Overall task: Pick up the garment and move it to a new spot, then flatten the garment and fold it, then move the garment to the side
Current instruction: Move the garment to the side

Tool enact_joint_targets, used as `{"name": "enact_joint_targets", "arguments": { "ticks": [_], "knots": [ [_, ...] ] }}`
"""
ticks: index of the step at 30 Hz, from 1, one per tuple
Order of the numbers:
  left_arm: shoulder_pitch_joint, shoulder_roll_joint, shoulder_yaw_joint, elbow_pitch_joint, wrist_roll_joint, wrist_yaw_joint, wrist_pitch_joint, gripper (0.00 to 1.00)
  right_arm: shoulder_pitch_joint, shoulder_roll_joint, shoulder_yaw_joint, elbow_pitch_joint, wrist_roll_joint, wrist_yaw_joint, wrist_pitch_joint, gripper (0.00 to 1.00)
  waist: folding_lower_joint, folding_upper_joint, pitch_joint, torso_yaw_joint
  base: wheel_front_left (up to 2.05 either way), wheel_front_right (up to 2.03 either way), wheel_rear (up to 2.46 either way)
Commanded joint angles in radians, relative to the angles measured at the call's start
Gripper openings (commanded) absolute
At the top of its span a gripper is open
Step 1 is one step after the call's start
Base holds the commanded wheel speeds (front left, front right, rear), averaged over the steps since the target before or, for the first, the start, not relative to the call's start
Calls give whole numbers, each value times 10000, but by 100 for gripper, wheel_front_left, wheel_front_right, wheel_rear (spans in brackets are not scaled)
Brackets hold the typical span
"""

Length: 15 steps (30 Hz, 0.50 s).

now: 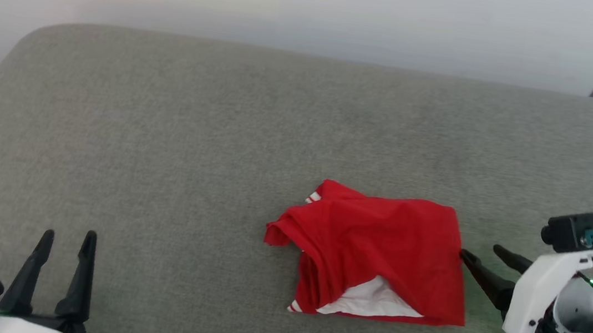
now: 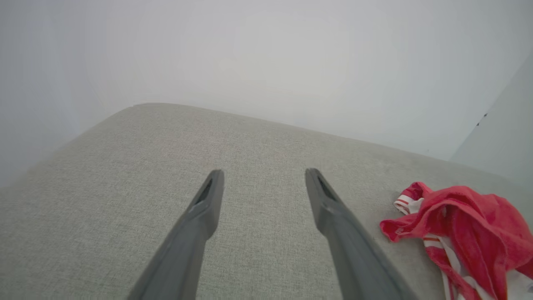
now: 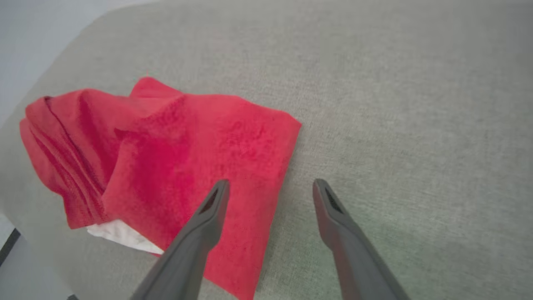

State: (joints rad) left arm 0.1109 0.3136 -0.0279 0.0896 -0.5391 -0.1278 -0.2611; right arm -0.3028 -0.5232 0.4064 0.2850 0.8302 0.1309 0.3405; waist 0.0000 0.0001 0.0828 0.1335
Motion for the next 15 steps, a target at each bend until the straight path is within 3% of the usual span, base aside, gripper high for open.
{"name": "enact_joint_targets", "arguments": {
  "ticks": [1,8,15],
  "knots": [
    [-211,-7,-62,22,-41,-36,-46,100,-187,-33,25,100,216,-5,321,100,0,-1,216,218,0,0,0],
    [-693,-7,-493,260,-165,-36,-46,100,-958,-221,428,787,386,-5,2403,100,0,-1,619,683,0,0,0],
    [-981,-31,-714,415,-269,-36,-46,100,-1439,175,917,1582,533,-5,4229,100,0,-1,916,982,0,0,0]
  ]
}}
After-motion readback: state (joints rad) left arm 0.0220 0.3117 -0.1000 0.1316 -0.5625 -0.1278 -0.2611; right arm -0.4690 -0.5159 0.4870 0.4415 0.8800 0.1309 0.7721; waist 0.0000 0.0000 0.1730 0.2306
